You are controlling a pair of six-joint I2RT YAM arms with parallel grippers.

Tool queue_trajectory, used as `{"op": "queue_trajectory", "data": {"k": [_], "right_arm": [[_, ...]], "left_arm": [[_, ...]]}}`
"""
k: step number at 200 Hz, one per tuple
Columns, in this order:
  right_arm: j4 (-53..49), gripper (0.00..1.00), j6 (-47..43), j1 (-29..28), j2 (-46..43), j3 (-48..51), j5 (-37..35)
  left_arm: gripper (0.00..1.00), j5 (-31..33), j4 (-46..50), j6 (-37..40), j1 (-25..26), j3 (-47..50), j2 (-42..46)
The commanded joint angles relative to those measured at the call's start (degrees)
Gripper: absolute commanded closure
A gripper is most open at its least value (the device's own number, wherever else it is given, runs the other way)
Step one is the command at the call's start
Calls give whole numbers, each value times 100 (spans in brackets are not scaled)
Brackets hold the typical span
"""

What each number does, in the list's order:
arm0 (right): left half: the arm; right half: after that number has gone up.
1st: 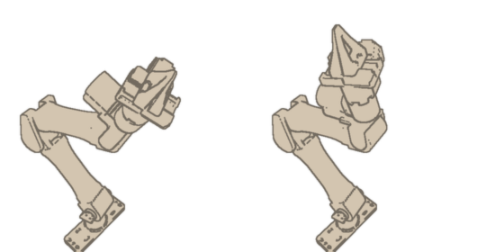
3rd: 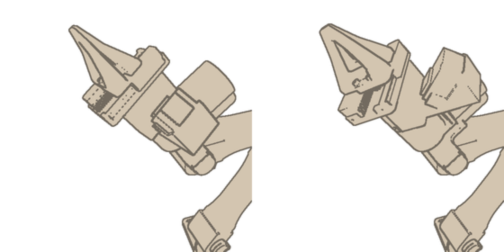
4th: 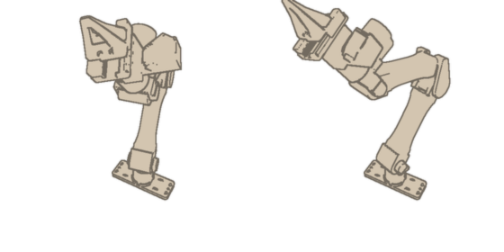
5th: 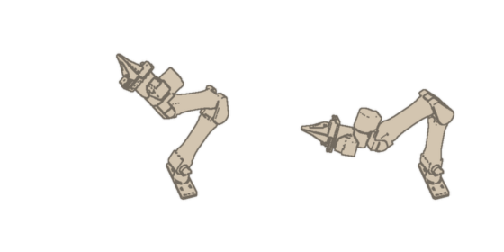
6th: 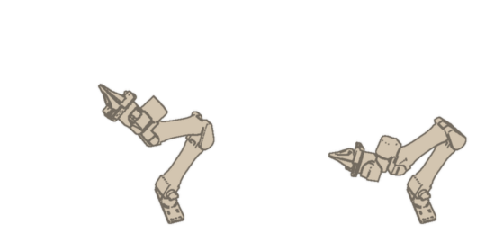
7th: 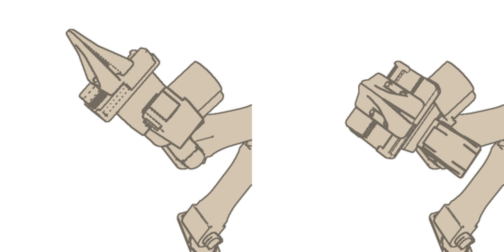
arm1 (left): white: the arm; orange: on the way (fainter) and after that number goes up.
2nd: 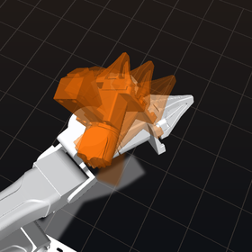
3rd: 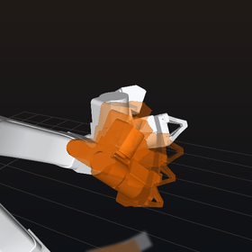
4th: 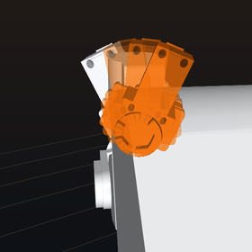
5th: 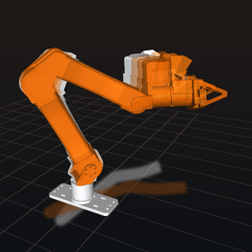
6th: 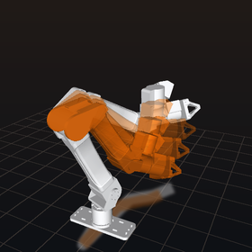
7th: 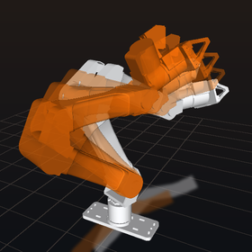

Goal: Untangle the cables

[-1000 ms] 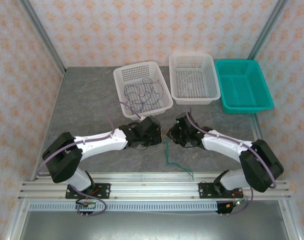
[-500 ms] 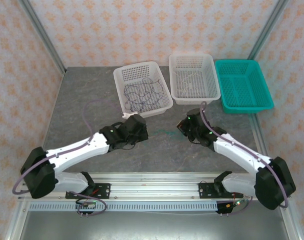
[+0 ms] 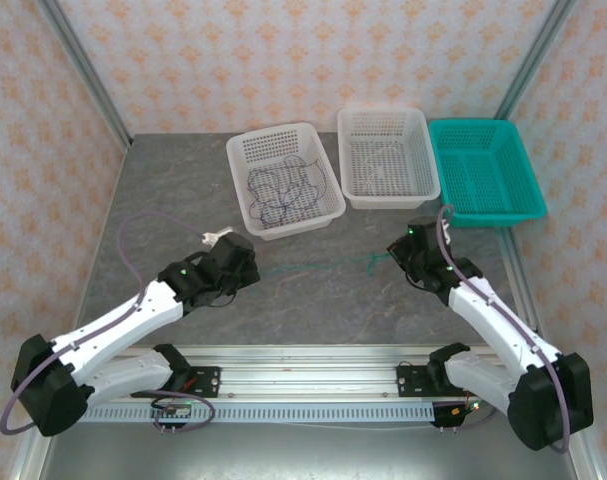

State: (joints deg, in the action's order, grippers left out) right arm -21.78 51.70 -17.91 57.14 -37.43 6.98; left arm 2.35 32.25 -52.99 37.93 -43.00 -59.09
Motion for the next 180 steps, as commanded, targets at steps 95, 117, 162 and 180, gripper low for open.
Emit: {"op": "queue_trajectory", "data": {"k": [95,117,162,180], "right_arm": [[-50,100,-1023,1437,-662,-225,1440],[446,100,-967,1326,-499,-230,2466],[487,100,-1388,594,-377,-632,2785],[490,100,-1335,344,-255,-800,2789]], "left_arm": [[100,8,878,440,-1152,796,1277],[82,-298,454,395,-1151,855,1123],[28,-447,302,842,-1153,492,1294],[28,-454,563,1223,-1148,81,1503]]}}
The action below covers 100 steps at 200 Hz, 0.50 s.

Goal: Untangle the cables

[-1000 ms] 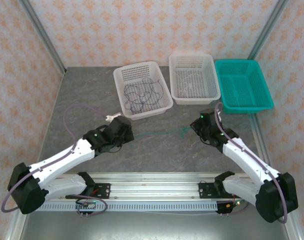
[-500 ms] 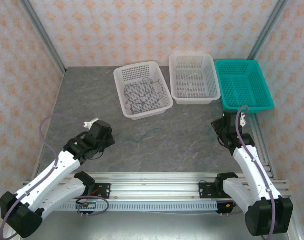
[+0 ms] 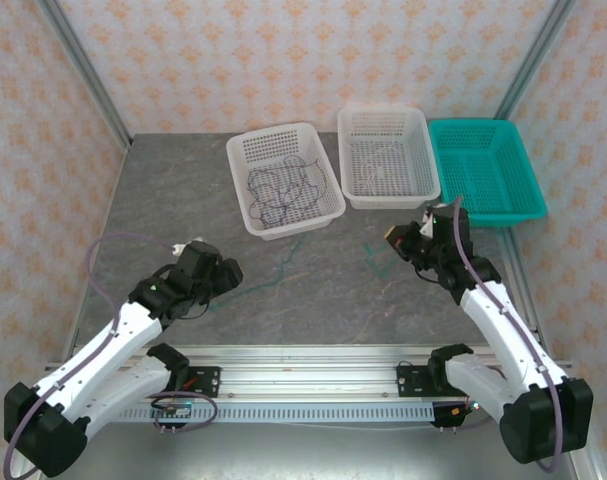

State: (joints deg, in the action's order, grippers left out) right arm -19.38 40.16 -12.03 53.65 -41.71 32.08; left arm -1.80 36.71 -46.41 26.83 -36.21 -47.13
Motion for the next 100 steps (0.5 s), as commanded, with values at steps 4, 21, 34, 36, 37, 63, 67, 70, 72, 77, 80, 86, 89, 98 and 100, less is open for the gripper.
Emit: {"op": "queue_trajectory", "data": {"k": [4,21,34,36,37,63,67,70,72,77,80,86,89,98,100], "right_arm": [[258,100,-145,-302,129,-415,274],[327,100,-35,-571,297,-592,286],[351,100,9,-819,488,-782,303],[346,100,11,-860,517,-820,311],[342,100,15,-883,534,-838,314],[155,100,-8,-1346,1008,-1355,316],[126,100,-13,-1404,1063,-1432,317],[101,100,-17,-1443,1129,-1491,316],[79,100,-17,-1478,1161,-1531,317],[28,100,-11,-1552,1230,-1610,309],[2,100,-16,-1588,1258,-1664,308],[-46,100,-12,-1655,1345,-1762,308],[-62,100,-10,-1695,1377,-1793,308],[-89,100,13,-1793,1385,-1897,332],[-85,100,23,-1816,1453,-1918,340]], "left_arm": [[28,-115,139,669,-40,-699,344],[29,-713,-96,1045,5,-1014,452],[29,-1200,-553,1284,240,-1143,445],[29,-1224,-617,1319,304,-1165,436],[29,-1234,-659,1341,344,-1180,426],[29,-749,-1095,2263,1745,-1710,-198],[29,-671,-1087,2384,1930,-1822,-366],[29,-612,-1086,2465,2056,-1916,-495],[29,-593,-1084,2528,2127,-1973,-586],[29,-580,-1099,2648,2289,-2107,-790],[29,-595,-1111,2729,2365,-2171,-927],[29,-609,-1145,2858,2506,-2293,-1165],[29,-614,-1178,2928,2568,-2342,-1274],[29,-545,-1253,3079,2746,-2467,-1576],[28,-535,-1269,3108,2779,-2491,-1631]]}}
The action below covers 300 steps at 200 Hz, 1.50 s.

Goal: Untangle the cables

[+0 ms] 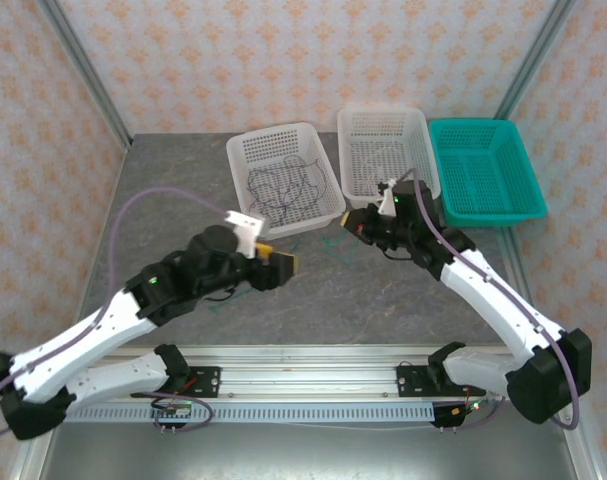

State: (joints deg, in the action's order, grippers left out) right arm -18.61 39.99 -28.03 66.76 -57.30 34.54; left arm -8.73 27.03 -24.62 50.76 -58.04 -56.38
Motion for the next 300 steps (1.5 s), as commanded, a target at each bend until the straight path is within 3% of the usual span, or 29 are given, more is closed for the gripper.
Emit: {"op": "queue_trajectory", "data": {"k": [1,30,69,88,103,132,145,172,184,195,200,209,229,243,280,300], "right_arm": [[-161,100,47,-227,174,-365,104],[-114,100,216,-366,338,-483,373],[-291,100,190,-418,342,-508,553],[-481,100,115,-423,360,-552,627],[-460,100,161,-455,375,-554,728],[-344,100,295,-531,477,-606,869],[-372,100,323,-528,494,-633,871],[-416,100,333,-528,452,-626,826],[-437,100,343,-528,421,-607,826],[-448,100,352,-528,412,-594,835],[-451,98,349,-528,400,-589,844],[-470,93,337,-530,375,-584,830],[-452,60,325,-528,146,-535,476],[-321,46,337,-529,-318,-377,-106],[782,29,640,-528,-1890,940,-1870],[1156,23,562,-528,-2215,1527,-2216]], "left_arm": [[28,164,-306,940,401,-319,-738],[22,455,-501,1094,530,-547,-1307],[19,1898,-958,1337,528,-146,-1064],[18,2248,-1088,1707,526,42,-907],[18,1956,-1191,2181,523,114,-906],[18,810,-1188,2826,524,-86,-1197],[20,702,-1221,2888,526,-145,-1315],[42,1006,-1235,2860,525,-156,-1495],[65,1220,-1234,2769,521,-170,-1566],[96,1403,-1235,2651,514,-203,-1602],[100,1475,-1235,2579,515,-227,-1612],[100,1549,-1290,2428,502,-230,-1603],[100,1643,-1531,1969,432,-140,-1530],[100,1716,-1642,1762,406,-25,-1494],[100,1861,-1751,1466,356,213,-1470],[100,1561,-1999,1400,343,326,-1385]]}}
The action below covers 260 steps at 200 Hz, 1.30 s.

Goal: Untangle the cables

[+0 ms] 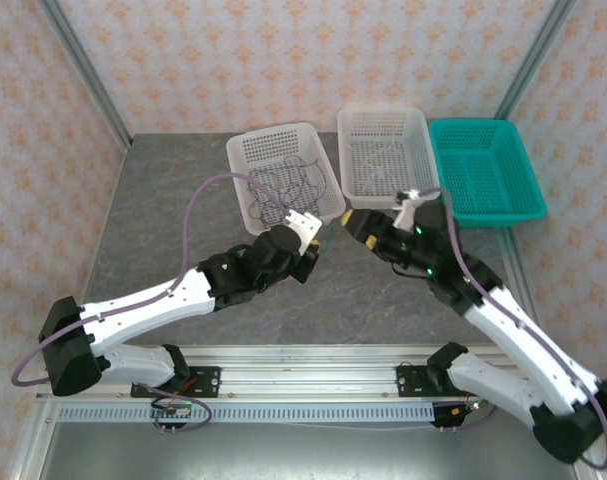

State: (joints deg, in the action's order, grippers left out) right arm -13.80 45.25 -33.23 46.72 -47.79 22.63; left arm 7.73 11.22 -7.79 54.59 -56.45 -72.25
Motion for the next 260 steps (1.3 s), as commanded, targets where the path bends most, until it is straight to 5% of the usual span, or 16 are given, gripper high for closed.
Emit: {"op": "queue_trajectory", "data": {"k": [1,34,89,123,134,150,164,260], "right_arm": [[685,23,27,-8,-209,595,-1024],[1802,27,17,-36,554,852,-67],[2489,67,195,-123,1690,573,769],[2624,78,265,-133,1617,673,850],[2655,72,282,-139,1621,670,1011],[2690,39,317,-139,1630,667,1251],[2668,35,275,-137,1638,682,1367],[2378,96,41,-137,1732,612,1563]], "left_arm": [[100,-103,-432,-284,-42,172,206],[100,-588,-630,-311,-40,131,202],[100,-534,-478,-461,-53,-36,138],[100,-318,-454,-615,-53,-21,175],[100,-302,-504,-643,-73,0,209],[100,-364,-515,-669,-117,-7,222],[100,-364,-499,-679,-133,-16,220],[100,-298,-562,-970,-315,134,396]]}}
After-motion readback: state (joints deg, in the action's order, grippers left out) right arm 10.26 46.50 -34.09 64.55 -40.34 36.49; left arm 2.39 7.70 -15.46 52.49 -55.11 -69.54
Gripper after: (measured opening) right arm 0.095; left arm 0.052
